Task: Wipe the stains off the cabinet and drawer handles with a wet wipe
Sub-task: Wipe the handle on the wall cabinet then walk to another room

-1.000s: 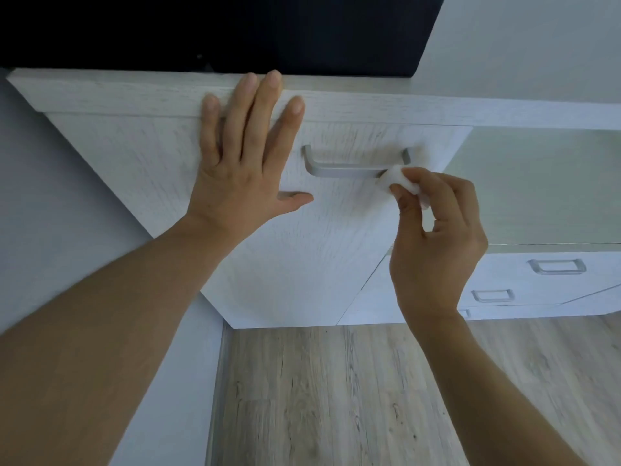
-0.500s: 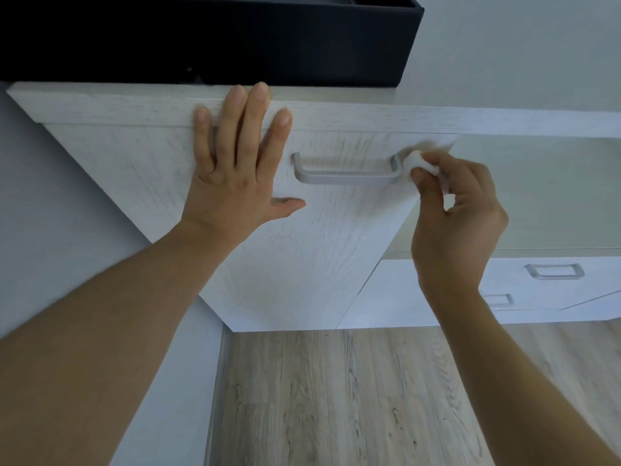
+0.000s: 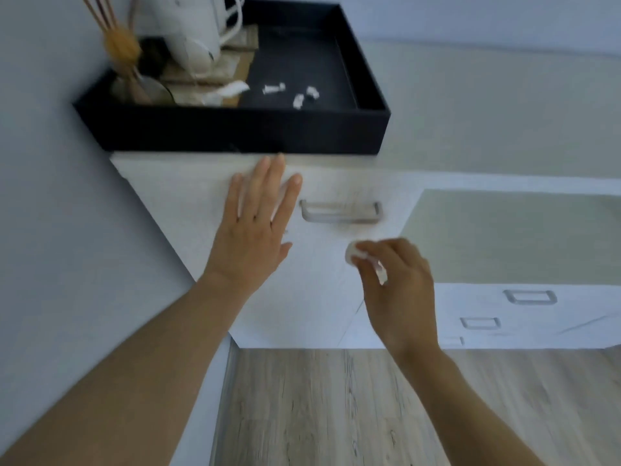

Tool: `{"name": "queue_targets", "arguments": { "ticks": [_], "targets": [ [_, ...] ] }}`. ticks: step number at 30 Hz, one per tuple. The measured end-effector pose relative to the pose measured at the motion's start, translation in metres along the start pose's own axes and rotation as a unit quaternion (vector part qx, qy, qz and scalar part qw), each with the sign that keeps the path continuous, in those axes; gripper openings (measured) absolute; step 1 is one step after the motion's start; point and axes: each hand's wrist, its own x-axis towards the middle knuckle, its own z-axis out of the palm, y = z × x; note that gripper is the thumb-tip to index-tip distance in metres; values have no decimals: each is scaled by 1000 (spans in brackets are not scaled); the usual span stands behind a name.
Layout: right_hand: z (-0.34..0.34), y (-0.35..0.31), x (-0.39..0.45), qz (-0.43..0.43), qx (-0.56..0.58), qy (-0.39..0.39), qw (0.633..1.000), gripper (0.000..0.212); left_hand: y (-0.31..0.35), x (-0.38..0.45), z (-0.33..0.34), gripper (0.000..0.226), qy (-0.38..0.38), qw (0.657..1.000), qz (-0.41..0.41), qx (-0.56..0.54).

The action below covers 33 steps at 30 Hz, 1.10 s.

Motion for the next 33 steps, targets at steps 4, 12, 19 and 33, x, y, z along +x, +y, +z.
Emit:
{"name": "queue_targets", "arguments": {
  "ticks": [4, 12, 19, 33],
  "targets": [
    [-29, -20, 10, 11, 5, -61, 998, 14, -13, -10, -39, 86, -114, 992, 17, -46],
    [-113, -71, 69, -24, -96, -170, 981, 17, -52, -16, -131, 39, -272, 960, -18, -70],
    [-160, -98, 112, -86, -118, -292, 945, 22, -72, -31, -225, 28, -319, 945, -52, -49],
    [-231, -229, -22, -379, 20, -506, 775, 15, 19, -242, -449, 38, -398, 817, -414, -54]
  ]
}}
